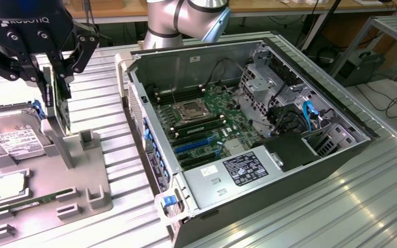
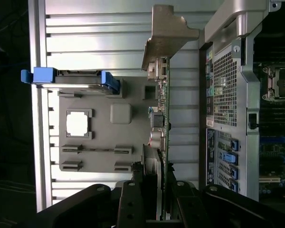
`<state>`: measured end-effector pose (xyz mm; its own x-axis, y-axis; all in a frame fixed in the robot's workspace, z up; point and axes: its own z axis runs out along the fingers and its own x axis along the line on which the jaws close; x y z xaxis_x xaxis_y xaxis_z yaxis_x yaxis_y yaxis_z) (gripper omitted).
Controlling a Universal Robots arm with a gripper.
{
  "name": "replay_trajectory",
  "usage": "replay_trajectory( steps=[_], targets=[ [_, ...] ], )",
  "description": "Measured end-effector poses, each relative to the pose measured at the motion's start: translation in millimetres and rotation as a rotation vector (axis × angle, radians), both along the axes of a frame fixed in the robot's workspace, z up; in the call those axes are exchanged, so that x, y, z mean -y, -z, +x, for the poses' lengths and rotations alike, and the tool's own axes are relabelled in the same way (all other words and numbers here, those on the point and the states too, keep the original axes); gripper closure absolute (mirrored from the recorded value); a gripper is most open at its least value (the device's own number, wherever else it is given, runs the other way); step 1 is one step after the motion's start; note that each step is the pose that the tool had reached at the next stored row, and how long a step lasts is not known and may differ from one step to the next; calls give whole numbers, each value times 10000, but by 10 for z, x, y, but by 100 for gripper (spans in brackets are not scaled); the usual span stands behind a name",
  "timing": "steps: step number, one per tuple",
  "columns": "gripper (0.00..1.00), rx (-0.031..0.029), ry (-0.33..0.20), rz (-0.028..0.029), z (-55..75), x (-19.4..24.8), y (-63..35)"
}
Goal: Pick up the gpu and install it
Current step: 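Pick up the gpu and move the gpu toward the slot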
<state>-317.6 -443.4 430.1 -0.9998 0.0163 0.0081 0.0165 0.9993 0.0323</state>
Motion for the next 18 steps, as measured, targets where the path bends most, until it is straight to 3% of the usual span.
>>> replay_trajectory(
  steps=[14,18],
  targets=[
    [73,0,0,0,0,0,-146],
    [73,0,0,0,0,0,-150]
  ],
)
